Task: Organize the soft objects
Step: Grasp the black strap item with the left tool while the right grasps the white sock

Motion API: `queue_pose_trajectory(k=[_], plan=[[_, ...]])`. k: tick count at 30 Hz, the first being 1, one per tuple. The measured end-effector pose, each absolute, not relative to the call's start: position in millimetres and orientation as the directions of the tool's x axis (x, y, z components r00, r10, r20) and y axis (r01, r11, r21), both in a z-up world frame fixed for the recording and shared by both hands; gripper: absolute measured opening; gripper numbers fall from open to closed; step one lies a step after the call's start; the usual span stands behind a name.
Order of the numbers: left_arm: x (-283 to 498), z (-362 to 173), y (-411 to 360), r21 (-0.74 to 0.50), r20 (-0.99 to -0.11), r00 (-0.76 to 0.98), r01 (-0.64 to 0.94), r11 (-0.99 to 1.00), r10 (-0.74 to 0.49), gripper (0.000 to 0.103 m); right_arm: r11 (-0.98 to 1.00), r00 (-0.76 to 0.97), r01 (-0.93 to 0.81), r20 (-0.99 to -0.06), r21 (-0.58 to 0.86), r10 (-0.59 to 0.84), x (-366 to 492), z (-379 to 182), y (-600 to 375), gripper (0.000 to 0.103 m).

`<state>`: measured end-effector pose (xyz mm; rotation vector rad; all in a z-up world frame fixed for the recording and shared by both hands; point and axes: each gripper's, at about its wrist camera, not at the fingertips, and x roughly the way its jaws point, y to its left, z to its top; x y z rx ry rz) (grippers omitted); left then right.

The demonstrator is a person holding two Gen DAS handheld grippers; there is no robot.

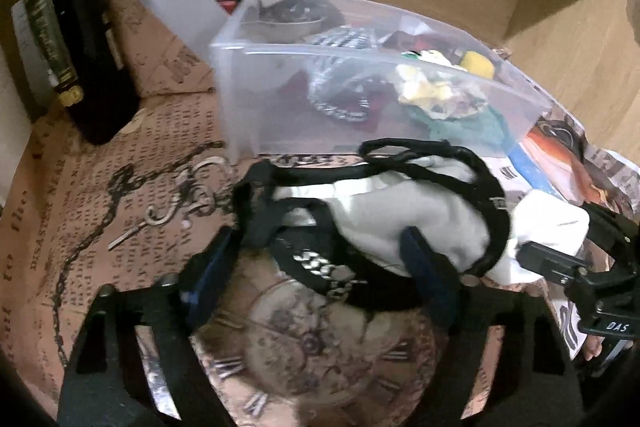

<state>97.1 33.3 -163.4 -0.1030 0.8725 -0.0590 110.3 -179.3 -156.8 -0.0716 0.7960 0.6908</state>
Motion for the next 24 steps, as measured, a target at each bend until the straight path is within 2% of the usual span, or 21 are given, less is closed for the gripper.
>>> queue_pose_trajectory(k=[2, 6, 8, 13, 16, 24], plan=[[98, -162, 29, -0.122, -0.758, 0.642, 0.027, 0.992, -0.111, 0.063, 0.775, 0.491, -0.601, -0.675, 0.194, 0.550, 110, -157, -178, 0.046], [100, -160, 25, -0.154, -0.754, 0.640, 0.048, 0.987, -0.149, 0.039, 0.769, 0.492, -0.607, -0.666, 0.200, 0.561, 109, -157, -177, 0.038], [100, -158, 23, -0.160, -0.754, 0.636, 0.062, 0.985, -0.162, 0.032, 0.769, 0.496, -0.609, -0.662, 0.196, 0.562, 107, -156, -177, 0.034], [93, -150, 24, -0.161, -0.734, 0.663, 0.045, 0.986, -0.150, 0.030, 0.778, 0.522, -0.599, -0.644, 0.190, 0.559, 107, -148, -183, 0.032], [88, -142, 24, -0.151, -0.720, 0.680, 0.042, 0.988, -0.139, 0.023, 0.788, 0.547, -0.587, -0.626, 0.186, 0.556, 108, -141, -188, 0.031], [79, -109, 25, -0.139, -0.658, 0.742, 0.047, 0.989, -0.128, 0.019, 0.804, 0.615, -0.565, -0.557, 0.183, 0.559, 112, -115, -199, 0.031]])
